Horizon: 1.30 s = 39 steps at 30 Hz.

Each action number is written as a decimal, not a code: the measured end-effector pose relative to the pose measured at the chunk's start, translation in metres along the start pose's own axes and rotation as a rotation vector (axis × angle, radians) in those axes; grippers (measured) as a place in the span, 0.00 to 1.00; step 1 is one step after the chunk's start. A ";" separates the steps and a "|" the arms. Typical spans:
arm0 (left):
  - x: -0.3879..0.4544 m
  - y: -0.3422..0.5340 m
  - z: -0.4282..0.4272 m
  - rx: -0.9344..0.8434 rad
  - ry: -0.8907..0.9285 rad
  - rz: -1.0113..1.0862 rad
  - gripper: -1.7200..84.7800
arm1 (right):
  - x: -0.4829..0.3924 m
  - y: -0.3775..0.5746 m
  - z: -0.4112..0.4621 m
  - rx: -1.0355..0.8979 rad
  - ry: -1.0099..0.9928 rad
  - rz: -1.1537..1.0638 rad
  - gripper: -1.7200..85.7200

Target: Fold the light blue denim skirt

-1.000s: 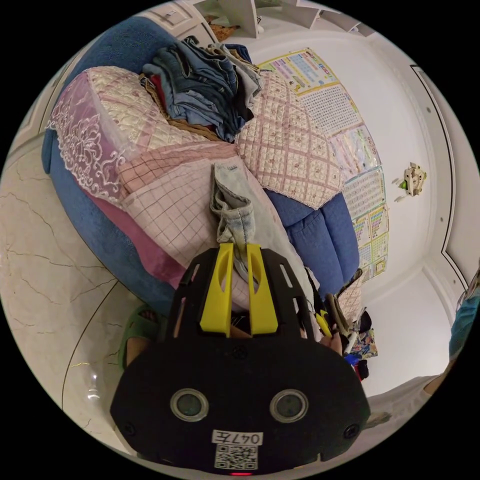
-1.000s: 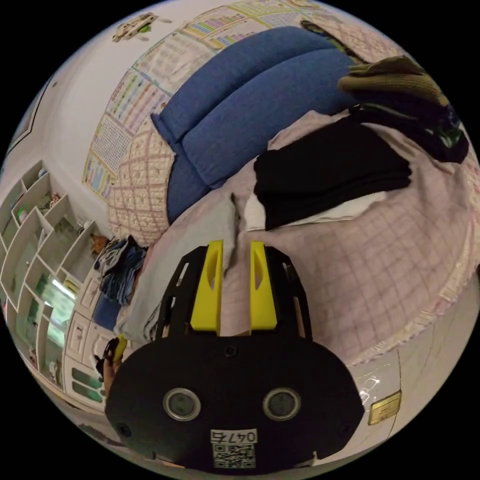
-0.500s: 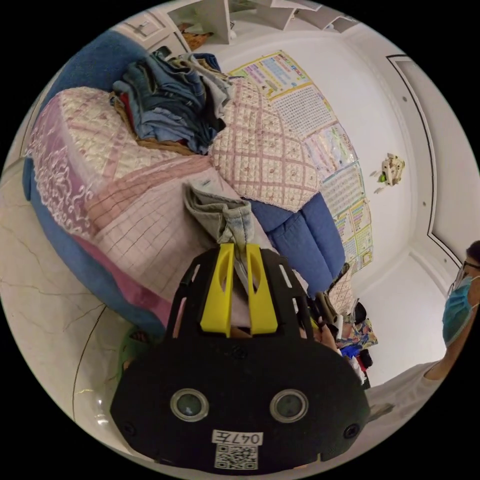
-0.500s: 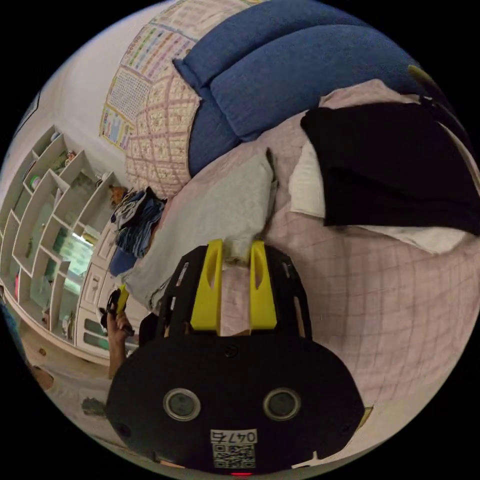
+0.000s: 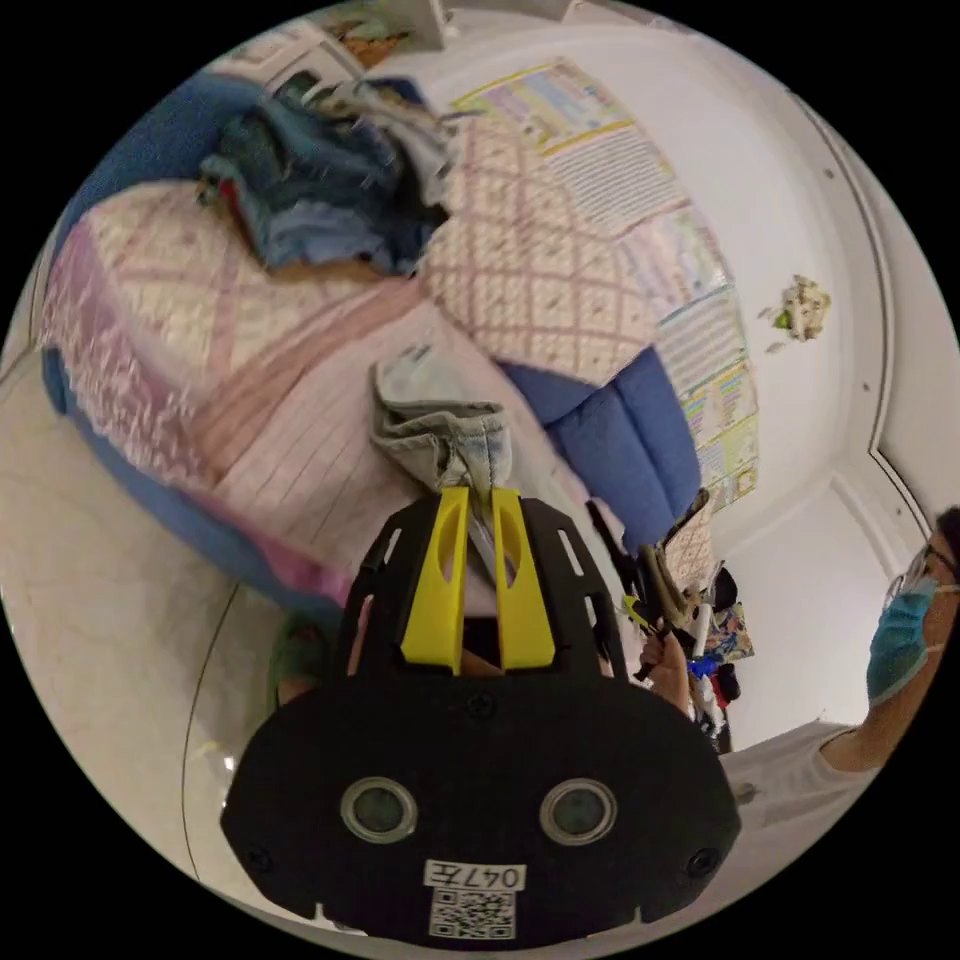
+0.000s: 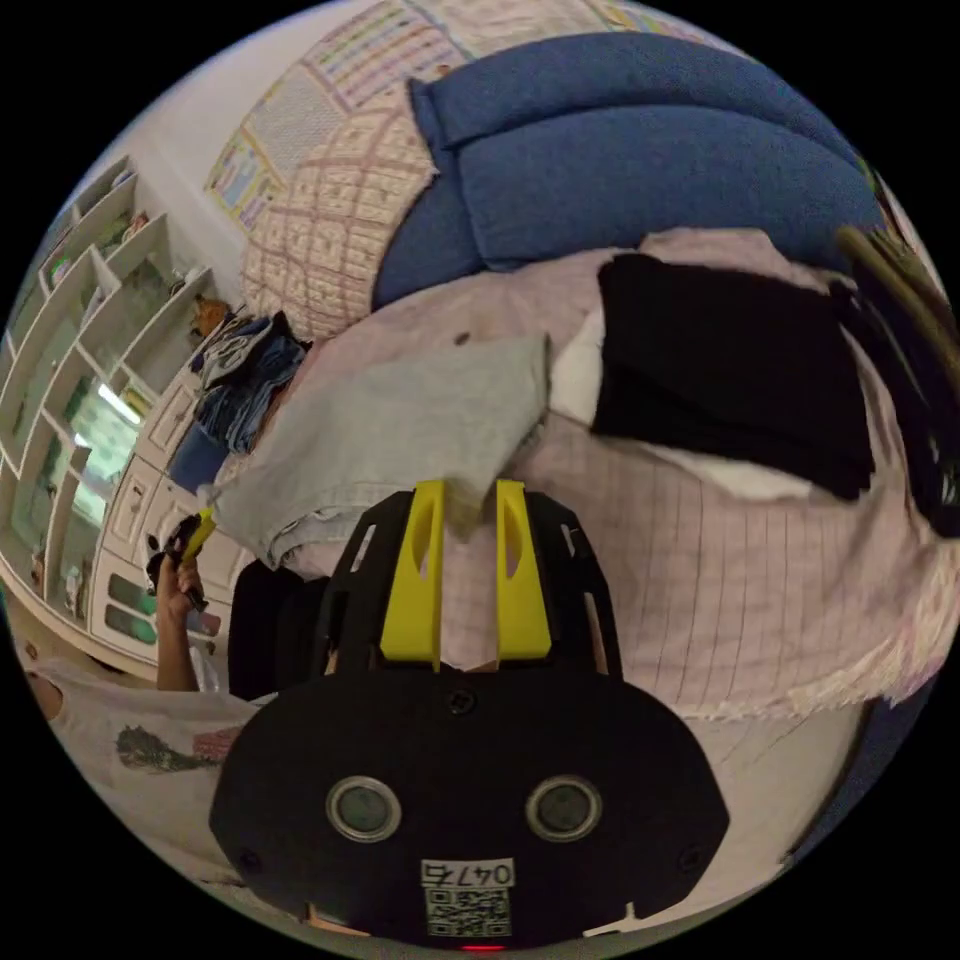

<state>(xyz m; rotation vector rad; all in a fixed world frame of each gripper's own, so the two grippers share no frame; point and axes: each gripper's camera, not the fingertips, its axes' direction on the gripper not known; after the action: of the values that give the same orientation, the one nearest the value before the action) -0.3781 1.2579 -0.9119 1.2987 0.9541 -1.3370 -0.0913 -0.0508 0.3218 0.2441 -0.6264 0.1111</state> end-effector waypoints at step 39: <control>-0.048 0.333 0.283 -0.126 -0.393 1.011 0.17 | -1.011 -0.106 -0.027 -0.077 0.385 -1.606 0.06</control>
<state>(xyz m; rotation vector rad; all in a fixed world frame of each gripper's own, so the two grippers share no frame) -0.1125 0.9263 -0.7989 1.1057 0.0401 -0.6629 -0.8717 -0.1752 -0.3181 0.5696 0.0817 -1.3777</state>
